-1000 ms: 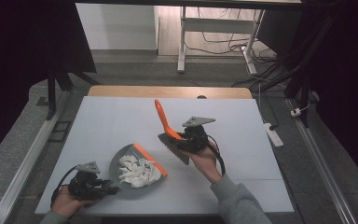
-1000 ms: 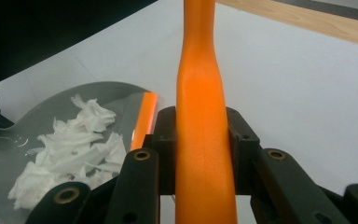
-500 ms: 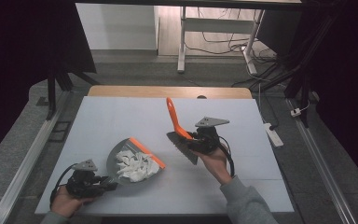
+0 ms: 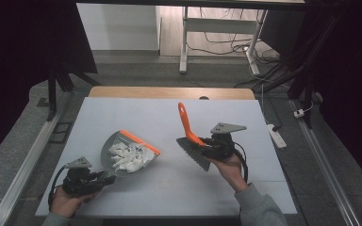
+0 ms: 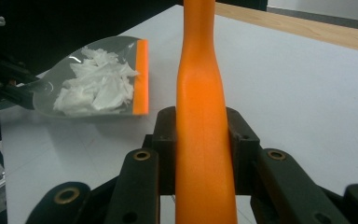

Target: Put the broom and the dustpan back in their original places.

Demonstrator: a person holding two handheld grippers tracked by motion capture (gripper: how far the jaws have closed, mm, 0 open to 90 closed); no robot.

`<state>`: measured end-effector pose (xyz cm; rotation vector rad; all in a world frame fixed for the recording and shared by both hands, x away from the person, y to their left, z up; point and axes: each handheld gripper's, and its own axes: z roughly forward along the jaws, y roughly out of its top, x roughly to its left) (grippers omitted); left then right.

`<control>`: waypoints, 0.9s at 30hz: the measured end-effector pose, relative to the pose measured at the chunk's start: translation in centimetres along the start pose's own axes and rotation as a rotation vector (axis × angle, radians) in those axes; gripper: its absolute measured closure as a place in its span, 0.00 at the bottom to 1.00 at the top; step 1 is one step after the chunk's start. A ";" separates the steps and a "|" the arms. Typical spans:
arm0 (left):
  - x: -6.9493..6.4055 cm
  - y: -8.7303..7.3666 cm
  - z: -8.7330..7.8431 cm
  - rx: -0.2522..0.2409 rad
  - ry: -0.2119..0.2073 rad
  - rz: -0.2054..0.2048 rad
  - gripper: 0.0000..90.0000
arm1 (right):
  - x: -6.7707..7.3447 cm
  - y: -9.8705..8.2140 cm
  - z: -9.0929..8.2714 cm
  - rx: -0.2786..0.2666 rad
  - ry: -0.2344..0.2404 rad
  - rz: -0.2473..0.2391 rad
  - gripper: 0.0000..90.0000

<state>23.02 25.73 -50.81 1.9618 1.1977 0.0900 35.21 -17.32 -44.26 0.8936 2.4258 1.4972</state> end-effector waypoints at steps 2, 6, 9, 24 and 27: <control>0.0 0.1 0.0 -0.004 0.004 -0.003 0.69 | -0.2 -0.3 -0.5 -0.001 -0.003 0.009 0.77; -0.2 0.2 0.1 -0.016 0.015 -0.006 0.69 | -0.7 -1.0 -1.3 0.004 -0.010 0.024 0.77; -0.2 0.3 0.2 -0.026 0.026 -0.017 0.69 | -1.0 -1.5 -1.9 0.013 -0.015 0.031 0.77; 0.8 0.6 1.2 -0.085 0.076 -0.150 0.69 | -1.7 -3.1 -3.1 0.036 -0.002 0.059 0.77; 0.8 0.6 1.5 -0.083 0.098 -0.167 0.69 | -1.6 -3.3 -3.1 0.045 0.002 0.060 0.77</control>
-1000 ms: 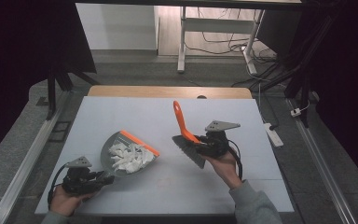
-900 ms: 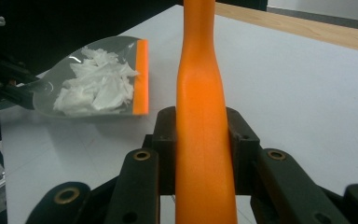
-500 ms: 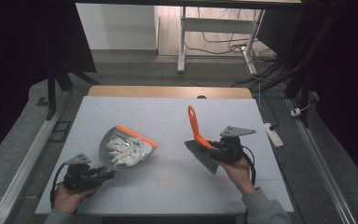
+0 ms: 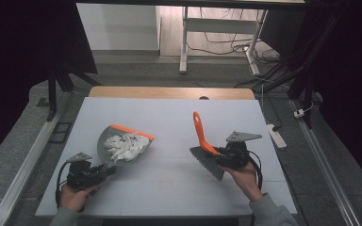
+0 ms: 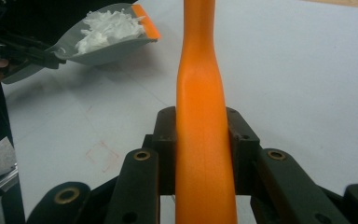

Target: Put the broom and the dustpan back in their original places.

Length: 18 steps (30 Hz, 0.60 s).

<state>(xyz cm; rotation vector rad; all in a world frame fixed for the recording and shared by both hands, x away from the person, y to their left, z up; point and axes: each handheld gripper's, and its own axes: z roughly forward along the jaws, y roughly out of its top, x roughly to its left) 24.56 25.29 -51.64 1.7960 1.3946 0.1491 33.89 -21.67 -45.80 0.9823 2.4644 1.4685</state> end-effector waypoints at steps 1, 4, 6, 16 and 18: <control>0.0 0.0 0.1 0.001 0.006 -0.002 0.68 | 0.0 -0.1 0.0 0.001 0.001 0.001 0.77; -0.1 0.1 0.5 0.005 0.032 -0.016 0.68 | 0.0 -0.2 -0.2 0.004 0.004 0.000 0.77; -0.1 0.1 0.6 0.002 0.052 -0.027 0.69 | 0.0 -0.3 -0.3 0.007 0.004 0.000 0.77; -0.8 0.4 1.7 -0.026 0.112 -0.104 0.69 | 0.1 -1.2 -1.1 0.031 0.013 0.018 0.77; -1.0 0.5 2.0 -0.031 0.123 -0.114 0.69 | 0.0 -1.2 -1.3 0.034 0.019 0.024 0.77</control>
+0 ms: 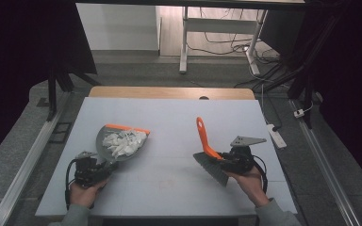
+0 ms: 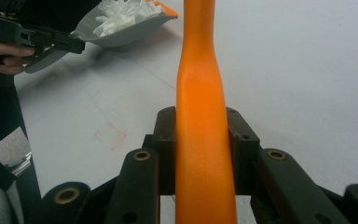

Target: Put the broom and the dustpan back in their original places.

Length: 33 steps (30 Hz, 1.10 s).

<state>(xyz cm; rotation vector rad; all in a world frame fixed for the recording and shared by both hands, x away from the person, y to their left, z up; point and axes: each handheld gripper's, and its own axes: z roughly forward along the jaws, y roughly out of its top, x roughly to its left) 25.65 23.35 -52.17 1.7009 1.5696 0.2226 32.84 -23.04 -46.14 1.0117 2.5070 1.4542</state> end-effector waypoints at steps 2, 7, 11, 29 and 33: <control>-0.3 0.0 0.2 -0.003 0.007 -0.014 0.69 | -0.1 0.0 0.0 0.004 0.003 0.003 0.77; -0.6 -0.1 0.8 0.000 0.043 -0.051 0.69 | -0.2 -0.1 0.0 0.020 0.009 0.008 0.77; -0.1 -0.2 1.1 0.006 0.049 -0.098 0.69 | -0.4 -0.2 0.3 0.035 0.009 0.011 0.77; 0.0 -0.3 2.1 0.028 0.083 -0.110 0.67 | -1.9 -1.0 2.5 0.147 -0.054 0.046 0.77; -0.2 -0.3 2.2 0.044 0.073 -0.089 0.55 | -2.4 -1.0 2.6 0.148 -0.065 0.059 0.77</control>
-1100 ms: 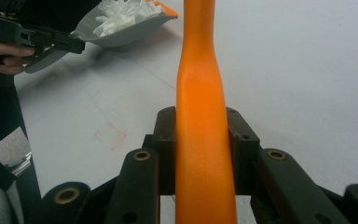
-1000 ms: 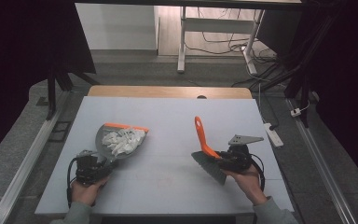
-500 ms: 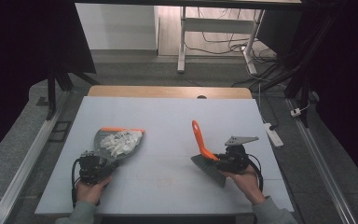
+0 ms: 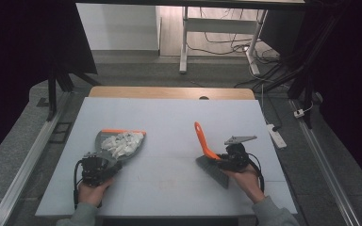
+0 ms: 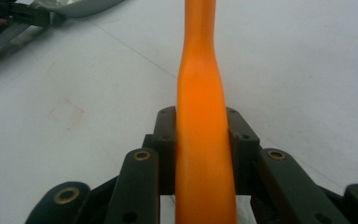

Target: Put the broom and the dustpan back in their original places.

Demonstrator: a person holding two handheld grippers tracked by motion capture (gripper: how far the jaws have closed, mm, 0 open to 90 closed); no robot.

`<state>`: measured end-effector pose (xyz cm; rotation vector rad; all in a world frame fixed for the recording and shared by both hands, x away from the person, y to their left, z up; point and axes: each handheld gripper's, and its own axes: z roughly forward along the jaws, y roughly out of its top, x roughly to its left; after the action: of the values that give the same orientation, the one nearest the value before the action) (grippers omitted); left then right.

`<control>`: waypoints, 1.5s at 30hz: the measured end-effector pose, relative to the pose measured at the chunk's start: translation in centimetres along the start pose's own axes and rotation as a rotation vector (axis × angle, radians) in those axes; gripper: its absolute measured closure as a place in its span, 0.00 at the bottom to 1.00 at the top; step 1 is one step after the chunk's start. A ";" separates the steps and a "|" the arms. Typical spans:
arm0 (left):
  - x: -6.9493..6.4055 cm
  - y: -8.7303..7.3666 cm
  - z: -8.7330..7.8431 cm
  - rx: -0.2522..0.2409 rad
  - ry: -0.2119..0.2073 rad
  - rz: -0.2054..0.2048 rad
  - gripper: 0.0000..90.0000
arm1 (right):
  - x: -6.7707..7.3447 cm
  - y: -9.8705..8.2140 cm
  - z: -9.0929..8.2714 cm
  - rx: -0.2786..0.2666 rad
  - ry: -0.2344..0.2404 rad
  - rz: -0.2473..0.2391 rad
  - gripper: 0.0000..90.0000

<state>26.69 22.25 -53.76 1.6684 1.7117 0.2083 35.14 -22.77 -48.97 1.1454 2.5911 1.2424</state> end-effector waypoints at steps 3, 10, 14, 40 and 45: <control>-0.2 0.0 0.0 0.007 0.014 0.018 0.46 | -0.4 0.0 0.1 0.003 -0.016 -0.002 0.77; -0.5 0.0 -0.6 -0.009 0.047 0.062 0.33 | -1.5 0.0 0.3 0.021 -0.048 -0.007 0.74; -0.4 0.0 -1.0 -0.019 0.048 0.082 0.31 | -1.9 0.0 0.4 0.024 -0.066 -0.020 0.70; 1.3 0.0 -3.3 -0.052 0.022 0.186 0.33 | -2.6 -0.1 1.1 0.091 -0.232 -0.034 0.47; 1.1 0.1 -3.8 -0.071 0.015 0.236 0.35 | -1.8 -0.1 0.4 0.021 -0.230 -0.085 0.50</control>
<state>24.66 24.67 -51.43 1.8176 1.4985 0.3886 36.54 -23.75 -49.75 1.0969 2.4605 1.0040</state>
